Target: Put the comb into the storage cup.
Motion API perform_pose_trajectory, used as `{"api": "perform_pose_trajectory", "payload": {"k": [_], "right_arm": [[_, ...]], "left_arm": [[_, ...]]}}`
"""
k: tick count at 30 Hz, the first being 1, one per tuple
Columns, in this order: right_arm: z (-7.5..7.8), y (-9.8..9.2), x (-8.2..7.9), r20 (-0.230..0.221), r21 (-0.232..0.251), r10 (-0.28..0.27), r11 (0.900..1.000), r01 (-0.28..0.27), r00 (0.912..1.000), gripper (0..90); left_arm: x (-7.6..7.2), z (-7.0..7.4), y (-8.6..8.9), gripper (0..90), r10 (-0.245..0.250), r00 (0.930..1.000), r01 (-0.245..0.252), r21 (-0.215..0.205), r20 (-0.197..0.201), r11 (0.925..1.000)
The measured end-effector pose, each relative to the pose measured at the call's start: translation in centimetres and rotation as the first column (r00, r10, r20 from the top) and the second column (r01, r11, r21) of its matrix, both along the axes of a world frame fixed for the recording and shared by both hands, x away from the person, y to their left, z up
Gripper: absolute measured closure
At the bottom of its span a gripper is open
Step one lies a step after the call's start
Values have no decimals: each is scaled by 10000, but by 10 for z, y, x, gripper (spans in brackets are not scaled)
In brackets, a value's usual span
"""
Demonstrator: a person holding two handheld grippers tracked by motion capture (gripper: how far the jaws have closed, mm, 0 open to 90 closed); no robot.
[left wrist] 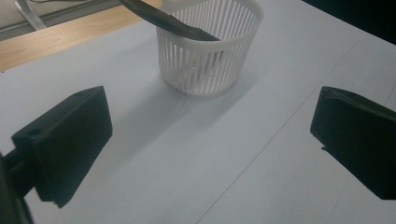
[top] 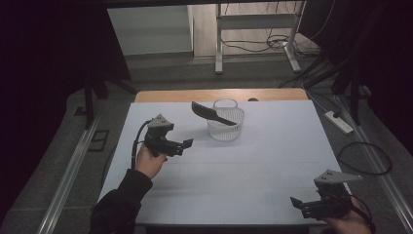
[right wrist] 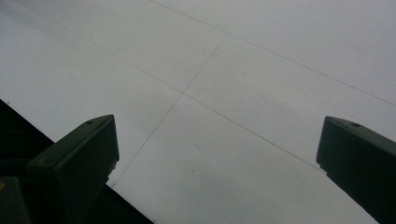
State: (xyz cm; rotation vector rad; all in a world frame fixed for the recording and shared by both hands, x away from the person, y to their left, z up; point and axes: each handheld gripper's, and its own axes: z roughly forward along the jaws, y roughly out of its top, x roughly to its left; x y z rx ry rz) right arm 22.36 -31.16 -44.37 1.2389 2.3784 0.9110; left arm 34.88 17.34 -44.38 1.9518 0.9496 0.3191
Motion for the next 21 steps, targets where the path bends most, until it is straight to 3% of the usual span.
{"api": "perform_pose_trajectory", "payload": {"k": [21], "right_arm": [[0,-1,-1,84,33,-32,10000,32,10000,0]], "left_arm": [[-29,6,5,0,49,10000,-54,563,76,9984]]}}
